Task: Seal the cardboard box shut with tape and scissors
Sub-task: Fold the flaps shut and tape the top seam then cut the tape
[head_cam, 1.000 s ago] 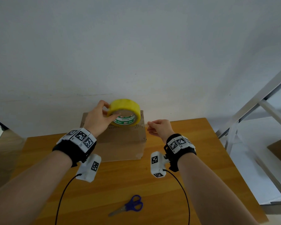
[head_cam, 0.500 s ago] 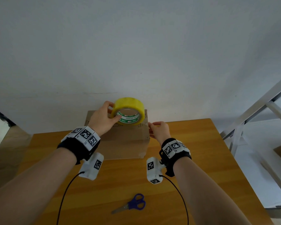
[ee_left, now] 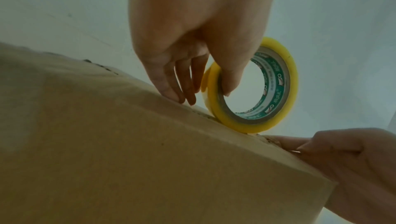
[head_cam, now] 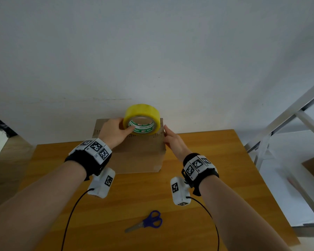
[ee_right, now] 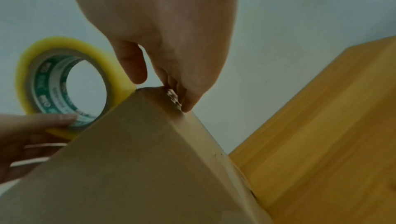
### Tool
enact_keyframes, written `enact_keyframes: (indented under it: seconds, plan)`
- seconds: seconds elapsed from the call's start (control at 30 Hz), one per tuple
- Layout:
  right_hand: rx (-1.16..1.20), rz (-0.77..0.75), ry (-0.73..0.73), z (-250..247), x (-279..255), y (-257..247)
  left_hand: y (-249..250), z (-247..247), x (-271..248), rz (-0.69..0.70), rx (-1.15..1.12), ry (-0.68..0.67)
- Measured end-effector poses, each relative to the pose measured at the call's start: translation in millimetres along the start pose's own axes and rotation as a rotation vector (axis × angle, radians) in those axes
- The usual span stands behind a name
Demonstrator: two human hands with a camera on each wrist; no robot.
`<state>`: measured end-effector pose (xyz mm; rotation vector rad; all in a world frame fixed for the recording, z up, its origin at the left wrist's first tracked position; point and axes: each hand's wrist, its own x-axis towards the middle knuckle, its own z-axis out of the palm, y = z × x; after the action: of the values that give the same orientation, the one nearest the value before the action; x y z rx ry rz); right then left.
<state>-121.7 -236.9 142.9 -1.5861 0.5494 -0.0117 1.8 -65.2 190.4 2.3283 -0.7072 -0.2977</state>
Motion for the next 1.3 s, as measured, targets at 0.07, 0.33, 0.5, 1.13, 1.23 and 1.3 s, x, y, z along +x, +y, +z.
enact_keyframes:
  seconds: [0.07, 0.33, 0.5, 1.13, 1.23, 1.3]
  plan:
    - [-0.06, 0.017, 0.0, 2, -1, 0, 0, 1, 1, -0.007, -0.009, -0.008]
    - [-0.305, -0.036, -0.073, 5, -1, -2, -2, 5, 3, -0.065, -0.012, 0.018]
    - [-0.876, -0.208, -0.11, 10, -7, -5, -8, 11, 9, -0.126, -0.007, -0.018]
    - [-1.214, -0.206, -0.068, 11, -12, -10, -17, -3, 7, -0.358, 0.221, -0.017]
    - [-1.218, -0.193, -0.087, 9, -14, -12, -21, -5, 9, -0.298, 0.191, 0.008]
    - [-1.227, -0.189, -0.092, 7, -15, -12, -22, -7, 8, -0.268, 0.19, 0.026]
